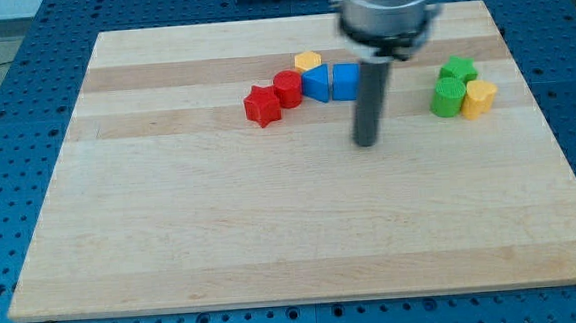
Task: Move the red star into the green circle
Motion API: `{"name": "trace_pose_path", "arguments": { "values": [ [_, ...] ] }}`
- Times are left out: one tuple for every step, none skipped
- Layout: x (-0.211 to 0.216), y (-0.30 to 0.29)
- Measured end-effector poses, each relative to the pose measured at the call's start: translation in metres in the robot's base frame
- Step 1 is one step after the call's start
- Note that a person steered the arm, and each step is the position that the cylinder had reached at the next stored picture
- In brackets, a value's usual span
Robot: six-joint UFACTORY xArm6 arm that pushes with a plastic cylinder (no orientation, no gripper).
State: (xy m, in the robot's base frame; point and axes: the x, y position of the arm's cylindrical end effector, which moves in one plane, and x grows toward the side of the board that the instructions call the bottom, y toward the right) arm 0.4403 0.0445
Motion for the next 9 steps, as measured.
{"name": "trace_pose_path", "arguments": {
  "values": [
    [-0.007,-0.100],
    [-0.033,-0.179],
    [-0.070,-0.194],
    [-0.076,-0.169],
    [-0.074,-0.140],
    [-0.061,-0.121],
    [-0.051,-0.094],
    [-0.049,-0.060],
    [-0.049,-0.044]
  ]
}}
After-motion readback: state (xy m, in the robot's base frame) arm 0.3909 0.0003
